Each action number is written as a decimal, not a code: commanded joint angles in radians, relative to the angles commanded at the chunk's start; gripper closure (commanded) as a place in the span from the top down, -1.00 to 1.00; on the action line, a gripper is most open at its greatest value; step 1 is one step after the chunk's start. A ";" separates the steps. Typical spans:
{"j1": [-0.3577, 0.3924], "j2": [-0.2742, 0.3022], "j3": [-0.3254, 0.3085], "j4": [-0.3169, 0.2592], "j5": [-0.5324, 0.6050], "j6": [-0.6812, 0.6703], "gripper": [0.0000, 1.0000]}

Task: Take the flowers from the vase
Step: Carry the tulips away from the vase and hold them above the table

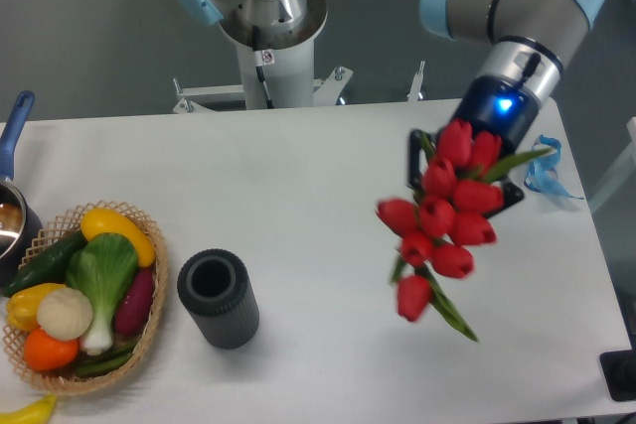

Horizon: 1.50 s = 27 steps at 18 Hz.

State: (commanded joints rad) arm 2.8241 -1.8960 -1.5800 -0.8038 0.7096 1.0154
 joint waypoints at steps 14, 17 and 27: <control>-0.090 -0.051 0.023 -0.008 0.481 -0.029 -0.31; -0.107 -0.054 0.022 -0.006 0.545 -0.025 -0.28; -0.202 -0.078 0.034 -0.014 0.830 0.022 -0.25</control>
State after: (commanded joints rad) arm 2.6217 -1.9742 -1.5463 -0.8176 1.5398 1.0370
